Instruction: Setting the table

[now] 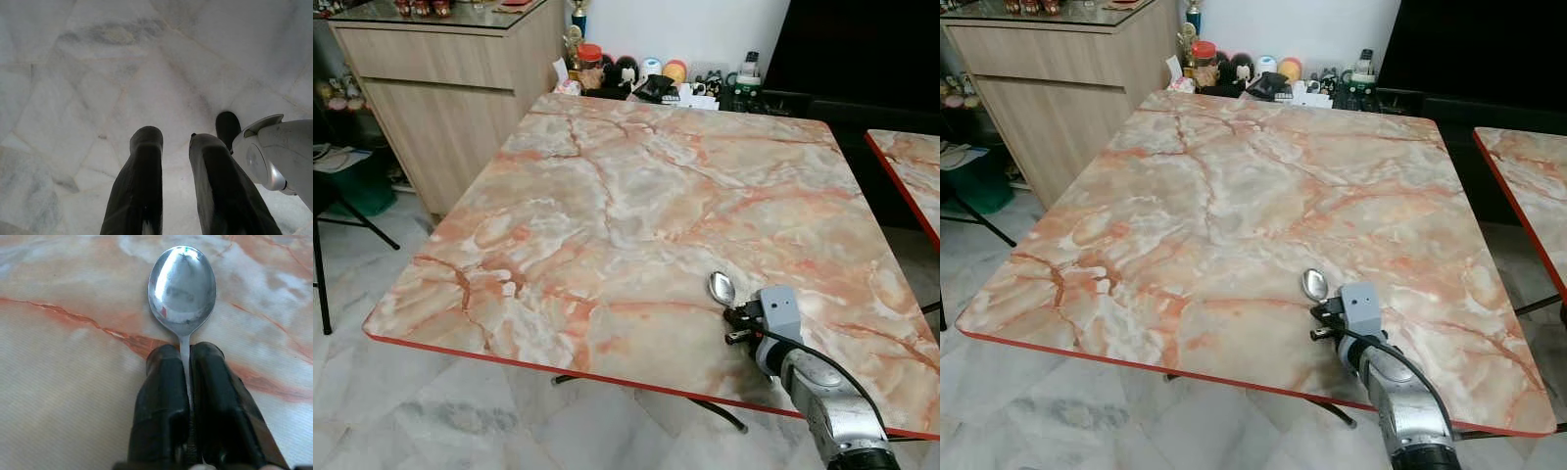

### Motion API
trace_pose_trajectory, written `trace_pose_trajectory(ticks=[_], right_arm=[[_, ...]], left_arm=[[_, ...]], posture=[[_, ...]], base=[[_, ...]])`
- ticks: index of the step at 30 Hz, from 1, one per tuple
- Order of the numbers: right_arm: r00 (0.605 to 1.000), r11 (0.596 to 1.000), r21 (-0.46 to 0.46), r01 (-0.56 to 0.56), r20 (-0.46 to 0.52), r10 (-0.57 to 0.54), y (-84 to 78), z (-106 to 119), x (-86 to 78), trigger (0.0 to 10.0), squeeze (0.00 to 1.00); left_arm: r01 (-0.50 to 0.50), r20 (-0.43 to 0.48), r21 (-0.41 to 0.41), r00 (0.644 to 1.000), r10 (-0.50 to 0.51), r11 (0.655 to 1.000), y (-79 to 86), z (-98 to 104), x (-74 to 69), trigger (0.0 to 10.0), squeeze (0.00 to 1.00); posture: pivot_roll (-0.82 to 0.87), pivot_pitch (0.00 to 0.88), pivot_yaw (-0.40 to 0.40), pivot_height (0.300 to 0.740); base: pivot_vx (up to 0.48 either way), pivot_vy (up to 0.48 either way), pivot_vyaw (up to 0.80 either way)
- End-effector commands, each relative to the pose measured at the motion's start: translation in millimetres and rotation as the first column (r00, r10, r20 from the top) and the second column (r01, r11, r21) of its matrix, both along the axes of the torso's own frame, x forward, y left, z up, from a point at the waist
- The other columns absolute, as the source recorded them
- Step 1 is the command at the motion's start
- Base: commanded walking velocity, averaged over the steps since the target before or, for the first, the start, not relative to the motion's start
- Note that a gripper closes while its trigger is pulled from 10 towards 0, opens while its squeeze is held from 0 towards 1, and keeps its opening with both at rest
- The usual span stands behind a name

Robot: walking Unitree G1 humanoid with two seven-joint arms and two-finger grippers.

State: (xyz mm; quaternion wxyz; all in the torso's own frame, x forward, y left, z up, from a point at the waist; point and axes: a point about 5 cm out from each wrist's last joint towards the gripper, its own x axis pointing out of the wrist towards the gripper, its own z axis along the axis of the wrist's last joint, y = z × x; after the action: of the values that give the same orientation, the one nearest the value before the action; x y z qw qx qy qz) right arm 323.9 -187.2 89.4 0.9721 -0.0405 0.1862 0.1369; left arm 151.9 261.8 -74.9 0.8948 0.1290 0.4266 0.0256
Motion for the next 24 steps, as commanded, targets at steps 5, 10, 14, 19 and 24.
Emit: trace_pose_trajectory(ticks=[5,10,14,19,24], right_arm=[[0.997,1.000,-0.015,-0.011,-0.074,0.009,3.6,-16.9,-7.1,0.0,0.00],[0.999,0.999,-0.042,0.011,-0.039,-0.013,3.0,-15.1,-5.7,10.0,0.00],[0.989,0.995,-0.002,0.101,0.107,-0.100,-0.2,7.0,5.2,10.0,0.00],[0.948,0.989,0.021,0.145,0.284,-0.145,-0.3,38.5,14.3,10.0,0.00],[0.903,0.979,0.074,0.190,0.379,-0.203,2.7,57.9,17.6,10.0,0.00]], left_arm=[[0.006,-0.019,-0.015,1.000,-0.006,1.000,-2.7,-3.4,-6.3,10.0,0.00],[0.003,-0.020,-0.017,1.000,-0.004,1.000,-4.4,-4.2,-6.8,10.0,0.00],[-0.002,-0.021,-0.011,1.000,0.002,1.000,-4.0,-4.2,-6.9,10.0,0.00],[-0.021,-0.024,0.001,0.999,0.021,1.000,-0.9,-3.9,-7.7,10.0,0.00],[-0.020,-0.034,-0.001,0.999,0.020,1.000,-2.9,-5.3,-8.9,10.0,0.00]], posture=[[0.10,0.144,-0.022,0.740],[0.10,0.146,-0.024,0.740],[0.10,0.147,-0.025,0.740],[0.10,0.146,-0.027,0.740],[0.10,0.145,-0.033,0.740]], base=[[0.000,0.000,0.00],[0.000,0.000,0.00],[0.000,0.000,0.00],[0.000,0.000,0.00],[0.000,0.000,0.00]])
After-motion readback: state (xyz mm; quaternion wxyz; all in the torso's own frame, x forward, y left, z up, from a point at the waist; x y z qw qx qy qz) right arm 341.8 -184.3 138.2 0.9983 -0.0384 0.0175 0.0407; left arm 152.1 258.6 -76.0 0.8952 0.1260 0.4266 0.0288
